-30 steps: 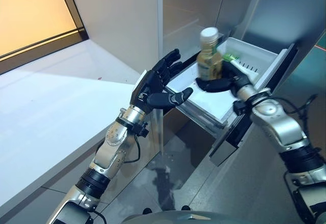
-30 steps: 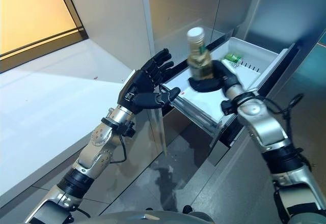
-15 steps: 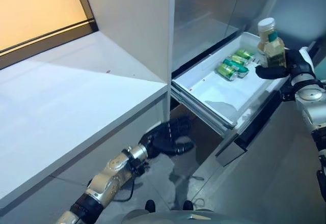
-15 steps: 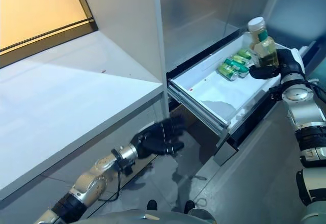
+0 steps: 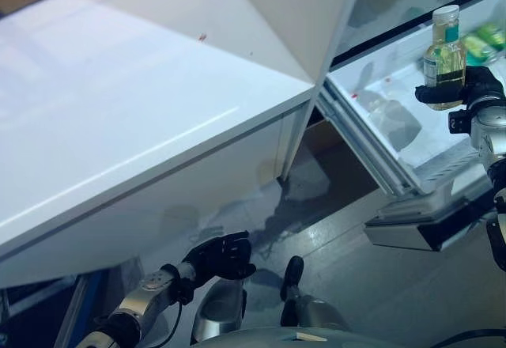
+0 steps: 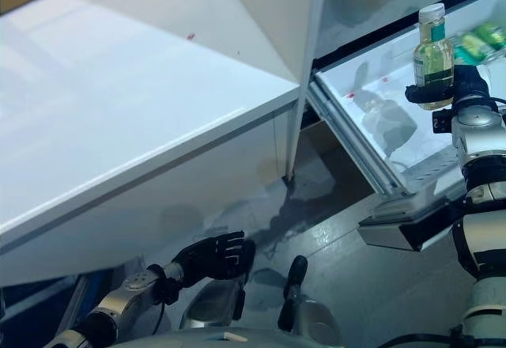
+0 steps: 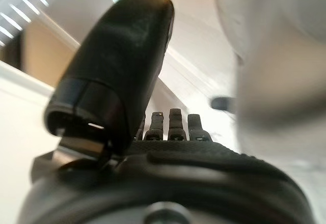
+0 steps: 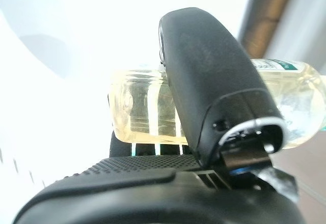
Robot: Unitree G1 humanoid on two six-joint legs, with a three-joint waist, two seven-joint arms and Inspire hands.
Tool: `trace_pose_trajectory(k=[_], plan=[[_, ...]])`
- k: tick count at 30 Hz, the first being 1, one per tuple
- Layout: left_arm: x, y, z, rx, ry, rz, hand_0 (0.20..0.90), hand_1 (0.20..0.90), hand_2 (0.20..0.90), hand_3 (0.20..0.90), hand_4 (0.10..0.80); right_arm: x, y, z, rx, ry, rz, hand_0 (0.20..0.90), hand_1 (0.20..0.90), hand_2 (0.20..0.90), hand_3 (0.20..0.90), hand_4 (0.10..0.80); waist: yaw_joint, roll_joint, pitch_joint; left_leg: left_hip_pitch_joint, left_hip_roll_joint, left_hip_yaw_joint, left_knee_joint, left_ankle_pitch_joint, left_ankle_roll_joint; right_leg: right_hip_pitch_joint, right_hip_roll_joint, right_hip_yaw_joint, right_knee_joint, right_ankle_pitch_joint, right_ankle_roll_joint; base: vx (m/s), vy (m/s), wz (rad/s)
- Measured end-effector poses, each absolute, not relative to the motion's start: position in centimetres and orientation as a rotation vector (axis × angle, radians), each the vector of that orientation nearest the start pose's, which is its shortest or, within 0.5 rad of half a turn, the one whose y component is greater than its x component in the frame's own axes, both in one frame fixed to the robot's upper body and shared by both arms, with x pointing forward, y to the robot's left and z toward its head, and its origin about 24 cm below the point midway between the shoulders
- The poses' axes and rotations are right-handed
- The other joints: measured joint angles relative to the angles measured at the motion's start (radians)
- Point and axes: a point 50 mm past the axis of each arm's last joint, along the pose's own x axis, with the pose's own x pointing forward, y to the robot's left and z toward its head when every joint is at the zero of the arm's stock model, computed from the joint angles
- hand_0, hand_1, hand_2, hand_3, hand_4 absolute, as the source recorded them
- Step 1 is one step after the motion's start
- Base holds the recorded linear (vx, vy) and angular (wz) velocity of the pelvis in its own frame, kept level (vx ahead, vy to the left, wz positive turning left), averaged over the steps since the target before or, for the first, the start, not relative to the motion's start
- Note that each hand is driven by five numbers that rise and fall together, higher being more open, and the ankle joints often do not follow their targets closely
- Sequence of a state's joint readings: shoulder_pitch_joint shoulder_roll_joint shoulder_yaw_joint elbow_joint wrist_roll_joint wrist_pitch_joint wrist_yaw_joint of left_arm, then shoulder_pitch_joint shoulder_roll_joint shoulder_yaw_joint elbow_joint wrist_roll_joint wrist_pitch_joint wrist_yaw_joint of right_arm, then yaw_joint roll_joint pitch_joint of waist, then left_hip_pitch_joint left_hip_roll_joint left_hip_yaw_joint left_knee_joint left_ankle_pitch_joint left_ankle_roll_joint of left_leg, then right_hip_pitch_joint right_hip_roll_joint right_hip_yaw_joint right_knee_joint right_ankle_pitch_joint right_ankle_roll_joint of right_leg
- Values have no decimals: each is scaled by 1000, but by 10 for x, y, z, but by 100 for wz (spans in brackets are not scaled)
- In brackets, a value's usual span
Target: Put drinks into fridge and close the fridge
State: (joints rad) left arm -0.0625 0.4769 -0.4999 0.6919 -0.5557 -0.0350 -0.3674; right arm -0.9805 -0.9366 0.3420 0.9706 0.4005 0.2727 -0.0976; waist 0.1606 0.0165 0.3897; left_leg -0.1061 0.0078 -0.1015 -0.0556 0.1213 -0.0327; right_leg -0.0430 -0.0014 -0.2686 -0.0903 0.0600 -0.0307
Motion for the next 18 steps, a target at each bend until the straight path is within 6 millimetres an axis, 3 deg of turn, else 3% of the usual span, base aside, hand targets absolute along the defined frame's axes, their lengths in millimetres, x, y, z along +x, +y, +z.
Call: trace_pose_trajectory(k=[5, 8, 13, 14, 15, 16, 18], plan=[[210, 232, -83, 44, 704, -284, 900, 900, 900, 900, 800, 350, -371, 188, -487, 396, -500, 300, 300, 300, 200, 100, 4, -29, 93, -6, -4, -2, 1, 0, 0, -3, -4, 3, 0, 0, 0, -7, -25, 3], [220, 247, -75, 61, 683, -214, 900, 900, 900, 900, 800, 350, -372, 198, -537, 425, -488, 300, 300, 300, 200, 100, -2, -47, 114, -9, -7, 1, 10, 0, 1, -3, -7, 4, 5, 0, 1, -23, 1, 0], [231, 247, -68, 61, 654, -206, 900, 900, 900, 900, 800, 345, -380, 193, -792, 626, -422, 300, 300, 300, 200, 100, 1, -45, 124, -13, -7, 2, 18, 0, 1, -3, -6, 2, 8, 0, 1, -4, 0, 2], [231, 247, -68, 60, 663, -206, 900, 900, 900, 900, 800, 343, -381, 191, -802, 658, -403, 333, 333, 333, 238, 138, 1, -45, 125, -14, -8, 2, 19, 0, 1, -3, -6, 2, 8, 0, 1, 0, 0, 0], [230, 247, -69, 59, 668, -206, 900, 900, 900, 900, 800, 343, -381, 191, -805, 673, -393, 458, 458, 458, 384, 284, 1, -45, 125, -14, -8, 2, 20, 0, 1, -3, -6, 2, 9, 0, 1, 0, 0, 0], [229, 248, -70, 58, 677, -206, 900, 900, 900, 900, 800, 342, -383, 191, -804, 702, -378, 900, 900, 900, 900, 800, 2, -45, 125, -15, -8, 2, 22, 0, 1, -3, -6, 1, 11, 0, 1, 0, 0, 0], [228, 248, -71, 56, 687, -207, 900, 900, 900, 900, 800, 341, -383, 192, -805, 727, -351, 900, 900, 900, 900, 800, 3, -43, 126, -17, -8, 3, 25, 0, 1, -4, -5, 1, 11, 0, 1, 0, 0, 0]])
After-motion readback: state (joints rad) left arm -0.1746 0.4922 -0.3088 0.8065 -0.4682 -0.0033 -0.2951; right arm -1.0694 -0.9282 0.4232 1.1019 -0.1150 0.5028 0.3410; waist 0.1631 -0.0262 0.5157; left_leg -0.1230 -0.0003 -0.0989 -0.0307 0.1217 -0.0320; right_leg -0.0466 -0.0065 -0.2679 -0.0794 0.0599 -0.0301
